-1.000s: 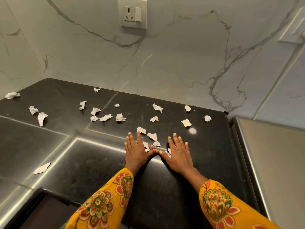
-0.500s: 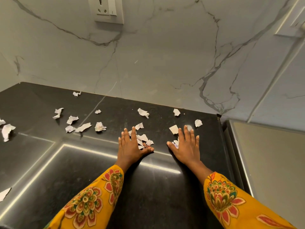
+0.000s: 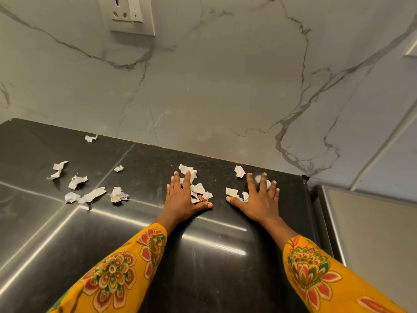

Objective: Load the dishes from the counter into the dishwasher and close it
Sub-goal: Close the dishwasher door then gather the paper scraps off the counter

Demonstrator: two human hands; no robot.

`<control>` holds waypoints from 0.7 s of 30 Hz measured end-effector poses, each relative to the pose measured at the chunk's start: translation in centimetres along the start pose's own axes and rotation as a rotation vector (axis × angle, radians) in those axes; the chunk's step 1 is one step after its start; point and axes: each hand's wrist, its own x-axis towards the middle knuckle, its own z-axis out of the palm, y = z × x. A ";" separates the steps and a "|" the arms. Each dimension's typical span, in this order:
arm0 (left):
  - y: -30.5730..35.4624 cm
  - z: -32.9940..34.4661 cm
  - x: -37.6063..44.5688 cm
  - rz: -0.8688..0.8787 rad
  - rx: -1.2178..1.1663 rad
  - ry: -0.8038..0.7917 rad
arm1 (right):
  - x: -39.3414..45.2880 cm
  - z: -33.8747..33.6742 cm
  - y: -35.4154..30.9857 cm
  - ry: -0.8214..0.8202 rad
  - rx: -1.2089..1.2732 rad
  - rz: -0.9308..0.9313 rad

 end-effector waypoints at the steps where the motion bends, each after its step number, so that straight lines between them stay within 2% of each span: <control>1: 0.0 0.0 0.5 -0.001 -0.003 -0.002 | 0.5 0.0 -0.3 -0.002 -0.004 -0.024; 10: -0.2 -0.3 4.0 0.069 0.002 -0.022 | 4.0 0.0 -1.8 -0.033 -0.030 -0.188; 15: 0.2 0.2 4.3 0.077 0.023 0.002 | 3.9 0.4 -3.0 -0.024 0.032 -0.374; 21: 1.5 0.5 3.4 0.101 -0.124 0.027 | 2.0 0.9 -4.5 -0.084 0.105 -0.457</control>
